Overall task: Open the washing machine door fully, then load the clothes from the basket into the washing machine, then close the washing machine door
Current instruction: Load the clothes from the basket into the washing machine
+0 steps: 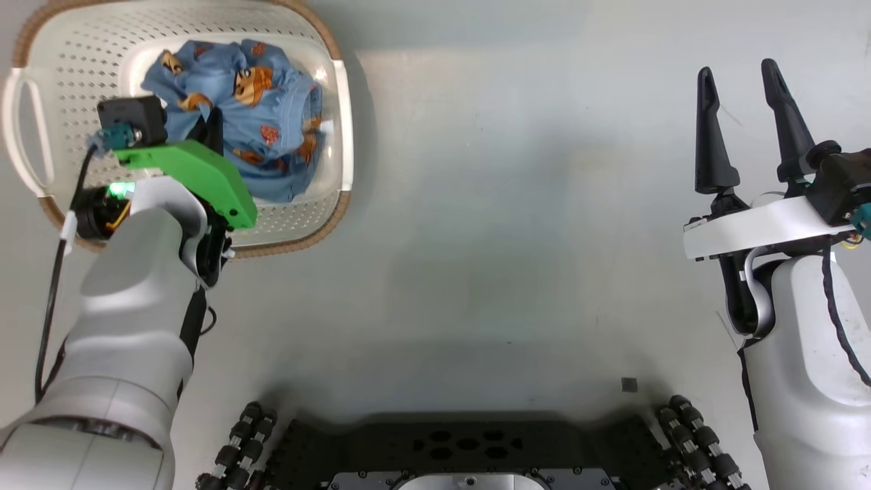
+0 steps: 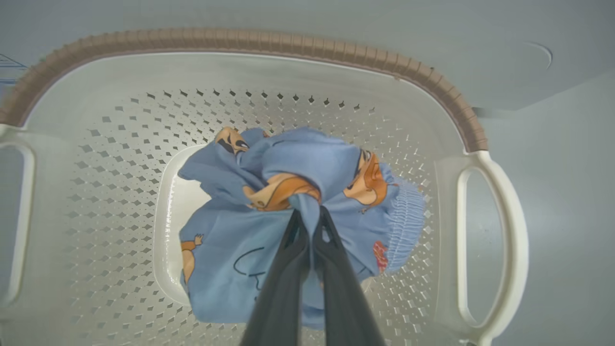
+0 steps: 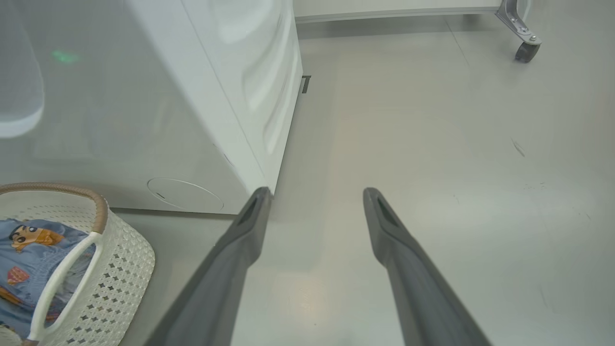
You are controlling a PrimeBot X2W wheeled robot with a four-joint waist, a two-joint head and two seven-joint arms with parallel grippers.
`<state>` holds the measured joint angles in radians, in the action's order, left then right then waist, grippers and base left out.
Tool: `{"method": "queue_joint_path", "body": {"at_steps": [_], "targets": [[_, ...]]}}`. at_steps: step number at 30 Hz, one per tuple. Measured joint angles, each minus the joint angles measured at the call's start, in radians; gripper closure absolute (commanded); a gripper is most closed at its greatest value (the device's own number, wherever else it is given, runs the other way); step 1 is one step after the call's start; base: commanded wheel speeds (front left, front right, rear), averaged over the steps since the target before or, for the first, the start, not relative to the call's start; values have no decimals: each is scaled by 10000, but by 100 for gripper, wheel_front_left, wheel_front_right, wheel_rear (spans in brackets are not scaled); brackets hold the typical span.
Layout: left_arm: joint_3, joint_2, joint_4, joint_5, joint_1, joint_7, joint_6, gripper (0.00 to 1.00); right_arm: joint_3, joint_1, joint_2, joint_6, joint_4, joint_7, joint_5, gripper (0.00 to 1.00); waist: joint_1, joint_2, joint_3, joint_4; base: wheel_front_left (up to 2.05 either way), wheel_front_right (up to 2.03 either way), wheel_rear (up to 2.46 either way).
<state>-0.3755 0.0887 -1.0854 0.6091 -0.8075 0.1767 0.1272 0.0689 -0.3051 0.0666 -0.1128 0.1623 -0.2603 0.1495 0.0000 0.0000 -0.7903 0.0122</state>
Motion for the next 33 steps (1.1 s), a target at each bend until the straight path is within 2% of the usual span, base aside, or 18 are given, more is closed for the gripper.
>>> {"method": "queue_joint_path", "body": {"at_steps": [17, 29, 33], "targets": [[-205, 27, 541, 617, 1392, 579, 0, 100, 54, 268, -2, -36, 673, 0, 207, 0, 0, 0, 1825, 304, 0, 0, 0], [-265, 489, 1319, 617, 2226, 723, 0, 100, 207, 549, -8, -92, 1095, 0, 286, 0, 0, 0, 3053, 444, 0, 0, 0], [81, 673, 2017, 610, 2402, 723, 0, 100, 290, 754, -8, -92, 1256, 0, 309, 0, 0, 0, 3455, 470, 0, 0, 0]]}}
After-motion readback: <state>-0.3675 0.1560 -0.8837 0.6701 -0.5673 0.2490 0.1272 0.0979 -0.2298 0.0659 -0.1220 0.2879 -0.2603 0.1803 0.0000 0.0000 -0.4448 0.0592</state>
